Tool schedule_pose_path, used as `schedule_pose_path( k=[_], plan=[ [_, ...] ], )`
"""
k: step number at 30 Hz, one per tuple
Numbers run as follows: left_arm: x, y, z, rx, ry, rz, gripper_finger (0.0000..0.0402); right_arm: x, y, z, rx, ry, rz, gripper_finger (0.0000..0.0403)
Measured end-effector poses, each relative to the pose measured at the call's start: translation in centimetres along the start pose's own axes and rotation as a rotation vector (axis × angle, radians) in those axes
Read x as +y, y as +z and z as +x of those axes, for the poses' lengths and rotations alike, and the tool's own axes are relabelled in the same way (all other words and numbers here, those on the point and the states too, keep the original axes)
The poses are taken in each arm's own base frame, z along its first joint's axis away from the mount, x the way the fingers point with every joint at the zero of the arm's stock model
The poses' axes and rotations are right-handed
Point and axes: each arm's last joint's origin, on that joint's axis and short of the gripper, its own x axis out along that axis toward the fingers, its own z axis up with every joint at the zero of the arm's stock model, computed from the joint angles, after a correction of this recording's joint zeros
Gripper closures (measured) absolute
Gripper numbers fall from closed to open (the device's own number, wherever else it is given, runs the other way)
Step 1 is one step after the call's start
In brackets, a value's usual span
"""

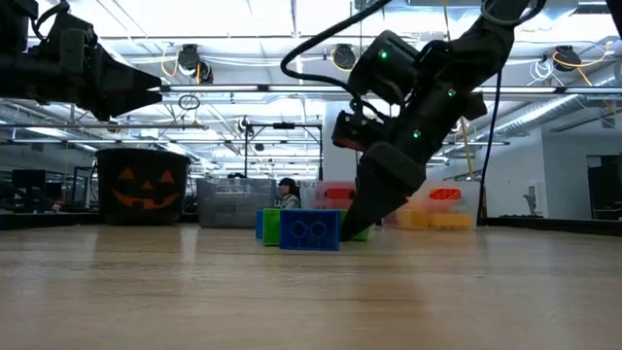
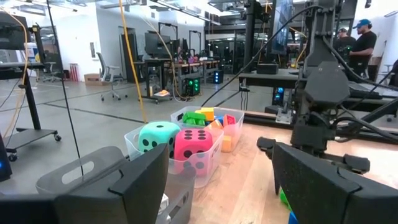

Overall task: Pick & Place Toys
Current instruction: Put the top green two stud game piece into the right transparent bin

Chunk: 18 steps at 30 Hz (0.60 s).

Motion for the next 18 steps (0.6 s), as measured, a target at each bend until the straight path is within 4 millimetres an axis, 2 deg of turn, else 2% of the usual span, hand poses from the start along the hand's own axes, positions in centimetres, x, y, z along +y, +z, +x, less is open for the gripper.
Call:
schedule_pose_path(
  k=[6,18],
  plan=[
    [0.0,0.0,0.0,0.0,0.0,0.0,0.011,-0.03,0.11,-0.18,-0.003,0.0,0.009,0.0096],
    [0.0,0.0,0.0,0.0,-0.001,0.0,0.011,-0.04,0.17,-0.21,-0.011,0.001,0.011,0.0232]
  ],
)
